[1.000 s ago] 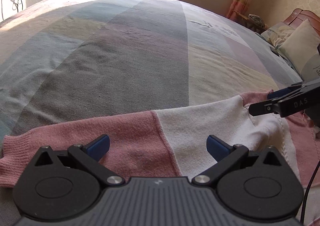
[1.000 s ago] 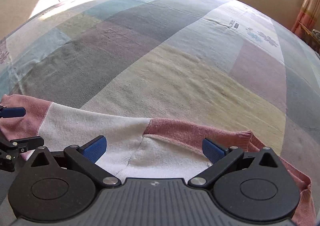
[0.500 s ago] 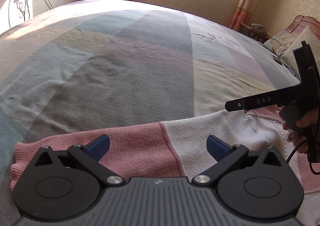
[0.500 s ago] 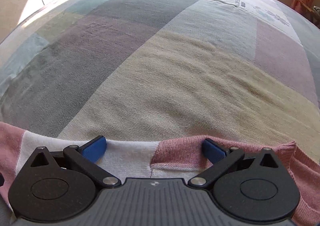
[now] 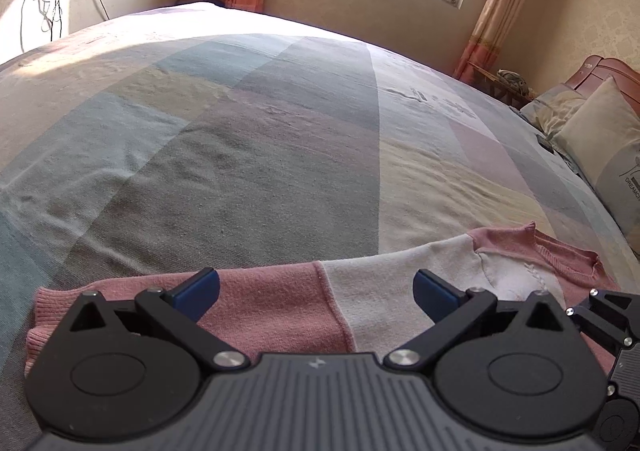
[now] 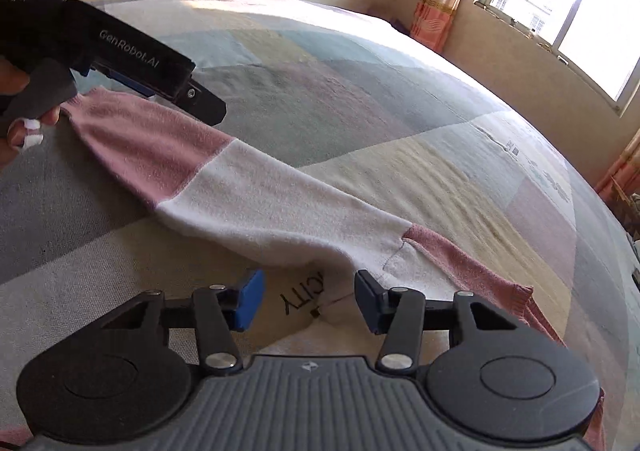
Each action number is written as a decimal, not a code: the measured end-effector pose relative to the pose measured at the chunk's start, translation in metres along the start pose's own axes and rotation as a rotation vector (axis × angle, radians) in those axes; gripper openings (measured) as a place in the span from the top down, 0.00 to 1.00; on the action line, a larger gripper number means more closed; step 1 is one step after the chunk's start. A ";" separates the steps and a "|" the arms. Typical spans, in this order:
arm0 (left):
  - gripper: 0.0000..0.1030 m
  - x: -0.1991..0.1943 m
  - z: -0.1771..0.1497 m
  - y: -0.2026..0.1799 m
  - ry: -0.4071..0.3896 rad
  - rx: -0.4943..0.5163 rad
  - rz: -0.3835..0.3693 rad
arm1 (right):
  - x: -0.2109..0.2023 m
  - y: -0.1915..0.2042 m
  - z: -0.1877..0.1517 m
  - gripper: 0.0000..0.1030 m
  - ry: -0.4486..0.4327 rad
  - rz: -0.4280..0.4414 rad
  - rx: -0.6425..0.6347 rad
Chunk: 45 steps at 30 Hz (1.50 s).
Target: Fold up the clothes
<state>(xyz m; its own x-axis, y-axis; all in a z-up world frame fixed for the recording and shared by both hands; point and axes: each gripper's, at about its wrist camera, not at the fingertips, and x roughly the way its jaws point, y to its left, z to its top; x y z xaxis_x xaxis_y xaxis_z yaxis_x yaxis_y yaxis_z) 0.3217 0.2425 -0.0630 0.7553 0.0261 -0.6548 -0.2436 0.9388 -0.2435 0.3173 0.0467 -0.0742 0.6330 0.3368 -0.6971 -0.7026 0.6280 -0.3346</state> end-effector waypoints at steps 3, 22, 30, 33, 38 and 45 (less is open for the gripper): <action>0.01 0.001 0.001 0.001 0.001 -0.008 0.003 | 0.018 0.010 0.000 0.54 0.018 -0.086 -0.082; 0.01 0.003 0.001 0.002 0.007 -0.027 -0.018 | -0.002 -0.034 -0.002 0.89 0.201 0.163 -0.058; 0.01 0.003 0.001 0.002 0.003 -0.033 -0.012 | -0.014 0.032 -0.003 0.49 -0.034 -0.043 -0.186; 0.01 0.003 0.001 0.002 0.002 -0.034 -0.012 | 0.008 0.054 -0.004 0.67 -0.041 -0.185 -0.261; 0.01 0.002 0.002 0.003 -0.003 -0.038 -0.013 | 0.003 0.053 -0.005 0.92 -0.028 -0.171 -0.275; 0.01 -0.001 0.002 0.001 -0.008 -0.027 -0.010 | -0.010 0.012 -0.003 0.99 0.141 0.186 -0.084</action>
<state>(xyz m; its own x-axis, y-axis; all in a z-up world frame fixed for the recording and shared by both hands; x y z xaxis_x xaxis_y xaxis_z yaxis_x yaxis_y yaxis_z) 0.3222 0.2446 -0.0613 0.7630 0.0194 -0.6461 -0.2518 0.9295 -0.2696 0.3016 0.0488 -0.0732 0.4424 0.3360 -0.8315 -0.8312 0.5018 -0.2395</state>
